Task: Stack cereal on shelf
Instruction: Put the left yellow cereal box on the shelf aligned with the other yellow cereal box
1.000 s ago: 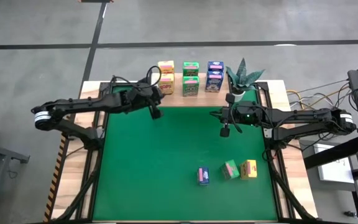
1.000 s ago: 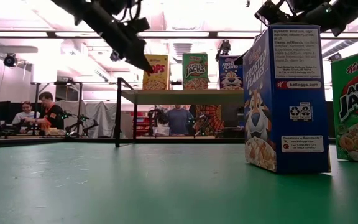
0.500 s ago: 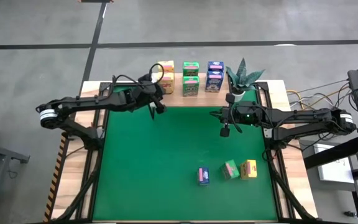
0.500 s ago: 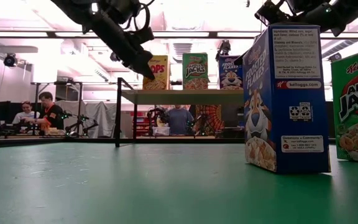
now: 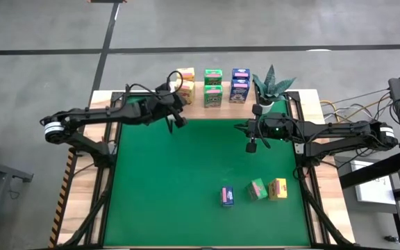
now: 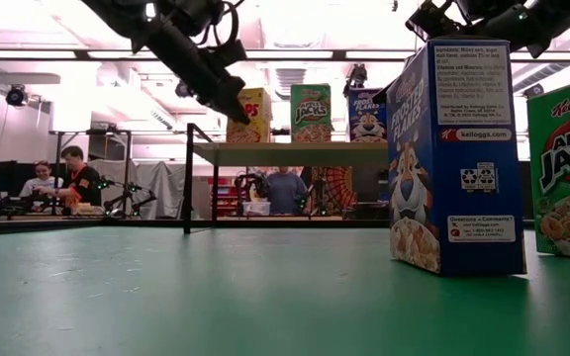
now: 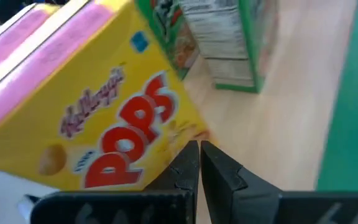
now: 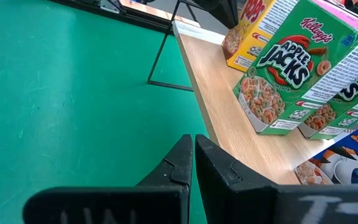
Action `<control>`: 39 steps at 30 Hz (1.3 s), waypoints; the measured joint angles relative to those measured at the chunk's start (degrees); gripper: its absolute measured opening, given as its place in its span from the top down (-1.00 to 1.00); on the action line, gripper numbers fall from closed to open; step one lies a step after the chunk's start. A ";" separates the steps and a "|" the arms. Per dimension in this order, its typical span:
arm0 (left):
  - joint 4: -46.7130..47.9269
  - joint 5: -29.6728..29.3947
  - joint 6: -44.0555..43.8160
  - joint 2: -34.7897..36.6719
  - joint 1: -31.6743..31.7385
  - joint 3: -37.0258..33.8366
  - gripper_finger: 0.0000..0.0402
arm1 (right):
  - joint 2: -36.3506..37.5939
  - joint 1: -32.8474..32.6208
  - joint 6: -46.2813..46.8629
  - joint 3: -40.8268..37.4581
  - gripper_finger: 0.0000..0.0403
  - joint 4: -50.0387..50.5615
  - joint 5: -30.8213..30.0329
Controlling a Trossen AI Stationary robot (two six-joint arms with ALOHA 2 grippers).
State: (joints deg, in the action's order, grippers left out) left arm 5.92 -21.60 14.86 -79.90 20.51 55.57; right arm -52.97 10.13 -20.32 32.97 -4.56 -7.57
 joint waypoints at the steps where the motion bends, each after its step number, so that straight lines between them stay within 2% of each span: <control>1: -0.25 0.08 -0.34 0.00 -0.13 0.00 1.00 | 0.01 0.00 0.06 0.00 0.96 0.00 0.00; 13: -9.10 0.10 -1.93 -2.25 -0.06 0.00 1.00 | 0.00 0.00 0.01 0.00 0.96 -0.11 0.01; 39: -14.83 -0.38 -1.89 -4.60 -0.04 0.00 1.00 | 0.01 0.02 -0.24 0.00 0.96 -0.07 -0.03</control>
State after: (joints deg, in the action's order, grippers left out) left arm -8.91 -21.98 12.97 -84.50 20.47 55.57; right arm -52.96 10.15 -20.56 32.97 -4.62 -7.60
